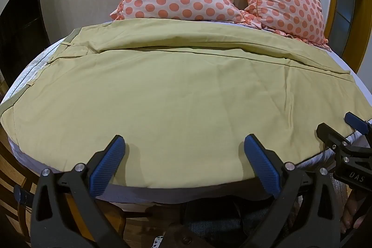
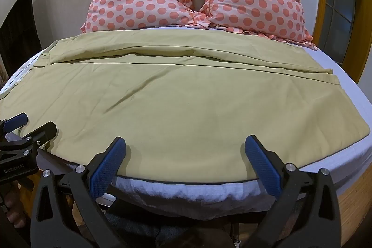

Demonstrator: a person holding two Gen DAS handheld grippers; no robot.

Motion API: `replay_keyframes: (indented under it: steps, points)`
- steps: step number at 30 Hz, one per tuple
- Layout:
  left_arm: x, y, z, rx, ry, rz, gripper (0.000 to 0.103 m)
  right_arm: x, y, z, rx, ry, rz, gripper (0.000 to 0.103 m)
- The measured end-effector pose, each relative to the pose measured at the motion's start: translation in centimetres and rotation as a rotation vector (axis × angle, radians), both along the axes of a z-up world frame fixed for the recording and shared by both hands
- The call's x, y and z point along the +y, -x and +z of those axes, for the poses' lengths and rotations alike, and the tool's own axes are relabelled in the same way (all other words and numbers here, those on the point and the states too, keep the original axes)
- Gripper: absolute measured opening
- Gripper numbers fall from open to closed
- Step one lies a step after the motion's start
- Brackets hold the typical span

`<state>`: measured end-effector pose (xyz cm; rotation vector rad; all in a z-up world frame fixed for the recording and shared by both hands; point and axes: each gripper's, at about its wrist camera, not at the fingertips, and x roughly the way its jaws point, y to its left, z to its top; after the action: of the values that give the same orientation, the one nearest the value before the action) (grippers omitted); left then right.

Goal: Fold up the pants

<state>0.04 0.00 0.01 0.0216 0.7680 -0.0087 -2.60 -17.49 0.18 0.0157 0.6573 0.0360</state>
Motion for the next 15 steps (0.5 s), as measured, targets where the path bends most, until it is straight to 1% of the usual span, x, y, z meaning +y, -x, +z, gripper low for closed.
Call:
replay_keyframes:
  steps: [15]
  points:
    - [0.0, 0.06, 0.0, -0.005, 0.0, 0.0, 0.101, -0.01, 0.03, -0.02, -0.003, 0.0, 0.0, 0.102]
